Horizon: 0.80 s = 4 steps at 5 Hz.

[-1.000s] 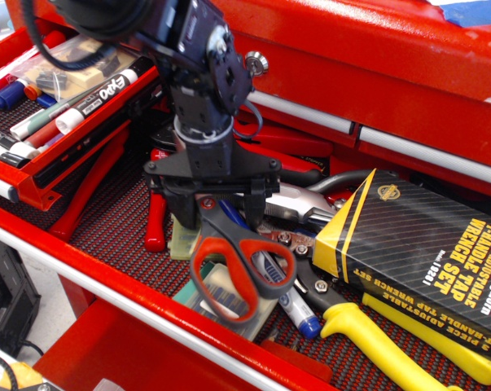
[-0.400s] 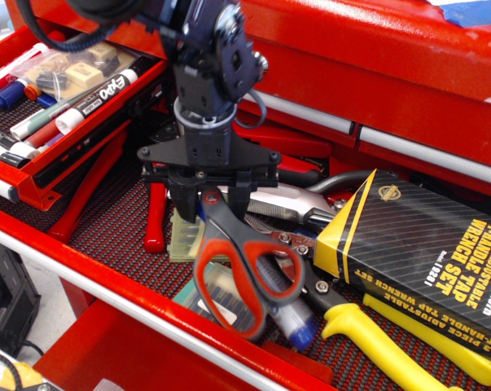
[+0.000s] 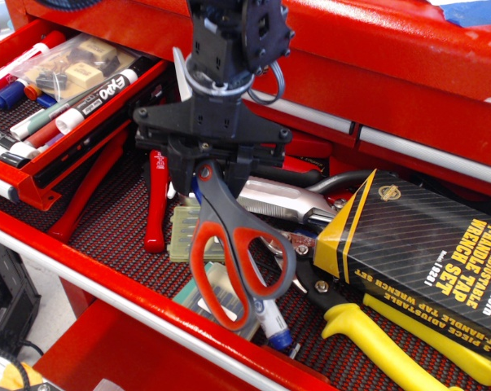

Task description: Pick up scissors and put into drawer

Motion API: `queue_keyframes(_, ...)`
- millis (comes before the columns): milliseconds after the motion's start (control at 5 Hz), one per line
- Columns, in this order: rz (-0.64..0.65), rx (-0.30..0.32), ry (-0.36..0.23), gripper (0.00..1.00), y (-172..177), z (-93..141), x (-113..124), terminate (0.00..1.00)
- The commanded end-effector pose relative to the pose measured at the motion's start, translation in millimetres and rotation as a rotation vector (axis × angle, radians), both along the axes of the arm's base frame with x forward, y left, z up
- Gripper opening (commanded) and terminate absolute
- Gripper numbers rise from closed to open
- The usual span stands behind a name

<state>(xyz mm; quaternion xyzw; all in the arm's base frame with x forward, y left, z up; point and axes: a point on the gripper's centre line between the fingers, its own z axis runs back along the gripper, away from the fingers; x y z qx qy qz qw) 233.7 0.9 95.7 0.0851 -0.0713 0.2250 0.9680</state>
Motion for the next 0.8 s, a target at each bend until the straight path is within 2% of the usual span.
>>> queue_keyframes(0,-0.027,0.009,-0.028,0.00,4,17,-1,0.00)
queue_keyframes(200,-0.033,0.002,-0.045,0.00,-5,4,3,0.00)
queue_keyframes(400,-0.127,0.038,0.009,0.00,5,15,3,0.00)
queue_keyframes(600,-0.269,0.100,0.127,0.00,40,45,6,0.00)
